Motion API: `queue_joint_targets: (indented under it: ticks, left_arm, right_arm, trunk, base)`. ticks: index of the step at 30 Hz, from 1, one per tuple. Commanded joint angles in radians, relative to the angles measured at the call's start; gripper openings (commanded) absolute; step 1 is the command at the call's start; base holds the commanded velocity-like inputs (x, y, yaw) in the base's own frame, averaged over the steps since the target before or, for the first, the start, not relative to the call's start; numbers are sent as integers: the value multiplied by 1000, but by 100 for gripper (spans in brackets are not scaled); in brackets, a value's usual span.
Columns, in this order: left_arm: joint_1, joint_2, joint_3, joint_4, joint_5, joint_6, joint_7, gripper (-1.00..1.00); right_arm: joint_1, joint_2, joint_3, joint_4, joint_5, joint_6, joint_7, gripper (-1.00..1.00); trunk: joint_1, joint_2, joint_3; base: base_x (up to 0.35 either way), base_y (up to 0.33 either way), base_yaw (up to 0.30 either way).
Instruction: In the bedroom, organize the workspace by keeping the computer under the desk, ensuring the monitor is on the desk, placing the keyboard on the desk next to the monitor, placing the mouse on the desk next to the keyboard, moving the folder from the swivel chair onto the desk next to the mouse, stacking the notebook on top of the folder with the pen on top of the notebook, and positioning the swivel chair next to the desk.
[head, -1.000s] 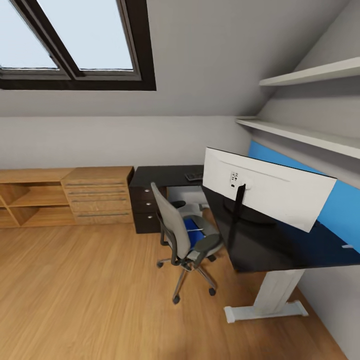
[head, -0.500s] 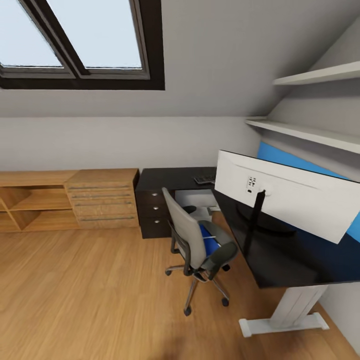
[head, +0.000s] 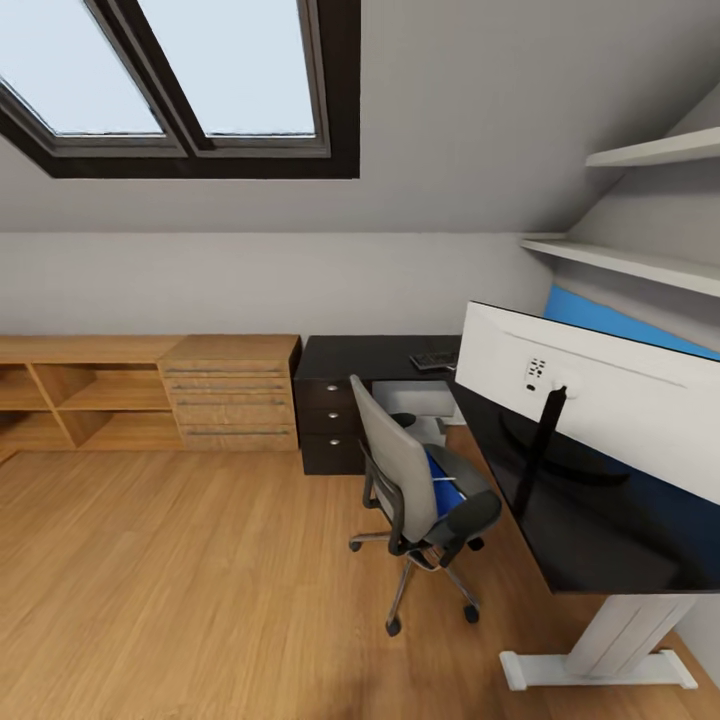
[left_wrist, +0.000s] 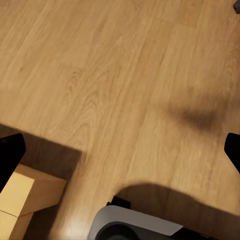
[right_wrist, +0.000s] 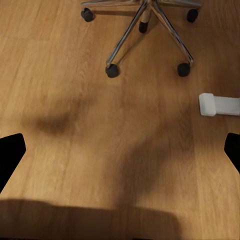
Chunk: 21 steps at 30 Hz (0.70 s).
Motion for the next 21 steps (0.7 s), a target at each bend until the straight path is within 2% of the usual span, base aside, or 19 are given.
queue_joint_targets:
  ticks: [1, 14, 17, 19, 21]
  left_arm:
    - [-1, -1, -2, 0, 1, -3, 4, 100]
    - [-1, -8, 0, 0, 0, -2, 19, 100]
    - [0, -21, 19, -4, 13, -14, 37, 100]
    - [0, -25, 45, -6, 32, -18, 80, 100]
    - [-1, -27, 53, -7, 37, -18, 97, 100]
  right_arm:
    - [-1, 0, 0, 1, 11, -1, -10, 100]
    - [0, -12, 0, 0, 11, 0, -10, 100]
    - [0, -19, 0, -1, 11, 0, -10, 100]
    - [-1, -23, 0, -2, 11, 0, -10, 100]
    - [0, -26, 0, -3, 11, -1, -10, 100]
  trunk:
    - [4, -8, -5]
    - [54, -99, -45]
    - [65, -120, -55]
    - [73, -134, -61]
    - [81, -148, -67]
  base:
    - [0, 1, 17]
    - [0, 0, 2]
    - [0, 0, 0]
    - [0, 0, 0]
    - [0, 0, 0]
